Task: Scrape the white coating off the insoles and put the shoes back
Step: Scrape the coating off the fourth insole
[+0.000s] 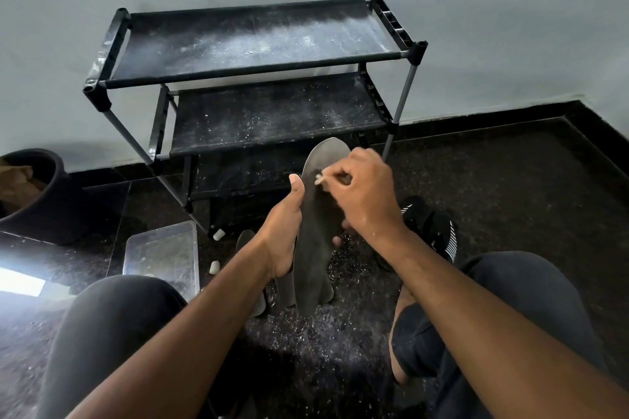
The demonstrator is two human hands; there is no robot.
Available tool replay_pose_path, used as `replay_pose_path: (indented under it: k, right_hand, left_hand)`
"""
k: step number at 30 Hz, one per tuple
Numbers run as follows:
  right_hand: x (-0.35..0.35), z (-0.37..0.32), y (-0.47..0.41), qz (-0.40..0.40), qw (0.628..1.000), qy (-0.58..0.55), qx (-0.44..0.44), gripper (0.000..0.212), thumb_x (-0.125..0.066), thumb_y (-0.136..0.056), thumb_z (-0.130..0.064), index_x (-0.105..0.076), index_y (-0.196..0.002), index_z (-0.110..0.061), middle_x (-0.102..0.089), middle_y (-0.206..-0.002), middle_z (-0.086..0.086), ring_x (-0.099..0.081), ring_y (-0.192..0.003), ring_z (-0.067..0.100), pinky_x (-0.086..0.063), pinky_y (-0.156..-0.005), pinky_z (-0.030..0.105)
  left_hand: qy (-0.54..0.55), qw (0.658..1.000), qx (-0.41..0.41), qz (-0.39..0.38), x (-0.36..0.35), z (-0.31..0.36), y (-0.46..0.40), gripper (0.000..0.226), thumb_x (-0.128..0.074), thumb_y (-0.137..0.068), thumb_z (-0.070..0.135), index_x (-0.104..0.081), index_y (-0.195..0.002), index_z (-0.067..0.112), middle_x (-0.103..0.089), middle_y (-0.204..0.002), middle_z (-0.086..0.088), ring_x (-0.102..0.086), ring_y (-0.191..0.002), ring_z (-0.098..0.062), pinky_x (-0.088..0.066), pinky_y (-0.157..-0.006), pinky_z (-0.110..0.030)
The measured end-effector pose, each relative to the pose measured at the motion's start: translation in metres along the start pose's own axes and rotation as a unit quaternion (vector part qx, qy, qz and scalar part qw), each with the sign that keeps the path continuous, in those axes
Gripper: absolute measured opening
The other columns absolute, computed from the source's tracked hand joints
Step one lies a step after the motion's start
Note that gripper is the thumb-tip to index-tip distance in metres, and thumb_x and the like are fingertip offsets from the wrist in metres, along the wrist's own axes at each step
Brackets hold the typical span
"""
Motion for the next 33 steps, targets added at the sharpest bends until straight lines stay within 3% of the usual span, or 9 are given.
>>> replay_pose_path:
  k: [3,5,9,14,17,20,24,29,33]
  right_hand:
    - [0.006,0.005,-0.003,0.044,0.999,-0.004,-0.023,0.003,-0.080,-0.081,-0.016,-0.077,-0.082,-0.014,-0.064,-0.079,-0.002,-0.058,-0.083,0.016,-0.049,-0.071,0.026]
    - [-0.002,-0.001,0.004,-0.001,1.000,-0.025,-0.006,0.002,-0.079,-0.080,-0.013,-0.078,-0.082,-0.013,-0.067,-0.080,0.000,-0.061,-0.081,0.017,-0.052,-0.072,0.028]
    - [-0.020,-0.009,0.019,-0.137,0.989,-0.058,0.003,0.009,-0.078,-0.079,-0.009,-0.080,-0.086,-0.014,-0.069,-0.082,-0.002,-0.061,-0.076,0.003,-0.044,-0.070,0.007]
    - [-0.003,-0.003,0.003,-0.017,0.999,-0.026,-0.008,0.002,-0.079,-0.079,-0.013,-0.078,-0.078,-0.014,-0.066,-0.080,-0.001,-0.060,-0.083,0.016,-0.052,-0.073,0.030]
    - [0.009,0.003,-0.002,0.047,0.998,-0.030,-0.034,0.003,-0.079,-0.080,-0.013,-0.077,-0.081,-0.014,-0.064,-0.080,-0.003,-0.060,-0.082,0.017,-0.053,-0.073,0.031]
    - [-0.001,-0.003,0.007,-0.018,0.998,-0.054,-0.022,0.003,-0.080,-0.079,-0.012,-0.078,-0.080,-0.014,-0.065,-0.078,-0.005,-0.061,-0.077,0.011,-0.053,-0.069,0.024]
    - [-0.016,-0.010,0.018,-0.126,0.989,-0.075,-0.006,0.006,-0.078,-0.079,-0.011,-0.080,-0.083,-0.016,-0.066,-0.081,-0.006,-0.060,-0.074,0.002,-0.046,-0.065,0.009]
    - [-0.002,0.004,0.003,-0.020,0.999,-0.023,-0.011,0.003,-0.074,-0.086,-0.012,-0.075,-0.084,-0.010,-0.061,-0.087,0.001,-0.062,-0.080,0.016,-0.057,-0.066,0.036]
    - [0.000,-0.001,0.007,-0.042,0.998,0.010,0.039,0.010,-0.069,-0.092,-0.012,-0.076,-0.095,-0.007,-0.058,-0.091,0.003,-0.061,-0.079,0.016,-0.057,-0.064,0.032]
  left_hand:
    - [-0.002,1.000,0.001,-0.020,-0.003,-0.002,-0.001,0.082,-0.024,-0.100,0.073,-0.062,-0.140,0.012,-0.065,-0.122,-0.016,-0.065,-0.090,-0.027,-0.051,-0.076,-0.041]
    - [-0.020,1.000,0.001,0.001,0.002,0.000,-0.003,0.083,-0.024,-0.099,0.073,-0.062,-0.140,0.012,-0.070,-0.120,-0.017,-0.069,-0.094,-0.029,-0.054,-0.086,-0.045]
    - [-0.037,0.999,-0.012,0.038,0.015,0.008,-0.004,0.079,-0.022,-0.101,0.072,-0.063,-0.139,0.017,-0.070,-0.131,-0.016,-0.067,-0.123,-0.030,-0.049,-0.111,-0.049]
    - [-0.006,1.000,-0.002,0.007,0.005,0.002,-0.003,0.086,-0.027,-0.099,0.075,-0.061,-0.139,0.007,-0.067,-0.119,-0.021,-0.066,-0.094,-0.033,-0.054,-0.083,-0.045]
    - [-0.001,1.000,0.004,-0.026,0.001,-0.003,-0.005,0.083,-0.028,-0.099,0.073,-0.060,-0.141,0.009,-0.064,-0.120,-0.018,-0.065,-0.092,-0.030,-0.051,-0.077,-0.042]
    - [-0.021,1.000,0.003,-0.008,0.006,-0.001,-0.007,0.082,-0.028,-0.099,0.074,-0.061,-0.140,0.011,-0.071,-0.118,-0.018,-0.070,-0.093,-0.030,-0.055,-0.085,-0.046]
    - [-0.041,0.999,-0.009,0.029,0.013,0.007,-0.005,0.080,-0.023,-0.101,0.073,-0.063,-0.138,0.015,-0.071,-0.128,-0.018,-0.067,-0.120,-0.035,-0.052,-0.106,-0.050]
    - [0.012,1.000,0.000,0.011,0.006,0.004,-0.004,0.086,-0.028,-0.098,0.075,-0.060,-0.141,0.008,-0.066,-0.122,-0.017,-0.066,-0.094,-0.029,-0.053,-0.080,-0.042]
    - [0.021,0.999,-0.024,0.006,0.010,0.008,-0.007,0.086,-0.027,-0.098,0.076,-0.064,-0.137,0.008,-0.067,-0.125,-0.017,-0.067,-0.098,-0.030,-0.055,-0.082,-0.045]
Point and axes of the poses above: each hand's wrist, its own y-axis away from the middle knuckle, its own x-axis out of the back of the hand, z = x × y, the point moved 4 cm from there along -y, towards the middle knuckle
